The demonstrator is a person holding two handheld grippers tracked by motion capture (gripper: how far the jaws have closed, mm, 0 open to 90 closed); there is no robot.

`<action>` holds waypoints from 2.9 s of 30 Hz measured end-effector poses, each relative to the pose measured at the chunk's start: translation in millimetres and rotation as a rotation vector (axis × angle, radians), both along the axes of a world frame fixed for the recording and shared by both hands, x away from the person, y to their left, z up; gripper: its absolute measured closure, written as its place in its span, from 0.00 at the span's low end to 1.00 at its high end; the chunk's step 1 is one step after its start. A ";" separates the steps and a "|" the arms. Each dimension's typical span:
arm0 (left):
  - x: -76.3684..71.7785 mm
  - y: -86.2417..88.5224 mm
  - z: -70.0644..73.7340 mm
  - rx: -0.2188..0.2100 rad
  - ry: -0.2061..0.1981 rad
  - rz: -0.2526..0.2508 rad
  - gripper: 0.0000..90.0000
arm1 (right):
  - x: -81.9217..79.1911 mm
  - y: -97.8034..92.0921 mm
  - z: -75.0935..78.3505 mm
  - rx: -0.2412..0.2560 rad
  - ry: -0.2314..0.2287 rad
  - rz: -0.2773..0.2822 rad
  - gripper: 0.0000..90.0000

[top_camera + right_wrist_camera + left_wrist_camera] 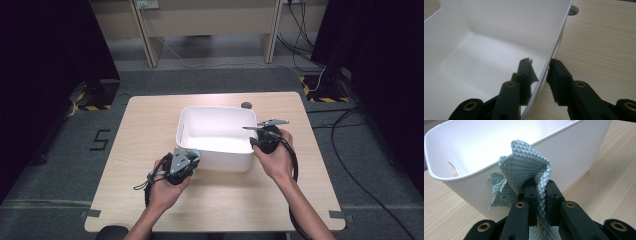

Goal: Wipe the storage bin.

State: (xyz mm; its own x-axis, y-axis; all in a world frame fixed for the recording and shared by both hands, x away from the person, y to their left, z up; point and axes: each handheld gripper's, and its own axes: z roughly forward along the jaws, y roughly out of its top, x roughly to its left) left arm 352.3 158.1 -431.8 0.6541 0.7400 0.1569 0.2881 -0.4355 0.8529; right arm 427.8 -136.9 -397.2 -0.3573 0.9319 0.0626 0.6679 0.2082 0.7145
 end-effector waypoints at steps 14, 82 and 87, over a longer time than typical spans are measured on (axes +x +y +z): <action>-0.7 -12.4 0.8 0.006 0.013 -0.010 0.91 | 0.0 0.1 0.1 0.001 0.002 -0.003 0.80; 15.2 -23.8 -56.7 0.083 0.107 -0.017 0.91 | -0.2 3.0 0.4 -0.003 -0.007 -0.007 0.78; 16.3 -25.4 -61.2 0.084 0.120 -0.016 0.91 | -0.1 3.1 0.4 -0.003 -0.007 -0.006 0.78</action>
State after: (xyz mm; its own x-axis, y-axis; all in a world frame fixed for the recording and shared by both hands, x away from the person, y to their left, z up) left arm 368.6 132.7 -493.0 0.6838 0.7165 0.1378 0.3780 -0.5095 0.7730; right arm 427.7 -133.8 -396.7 -0.3517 0.9344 0.0570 0.6642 0.2061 0.7186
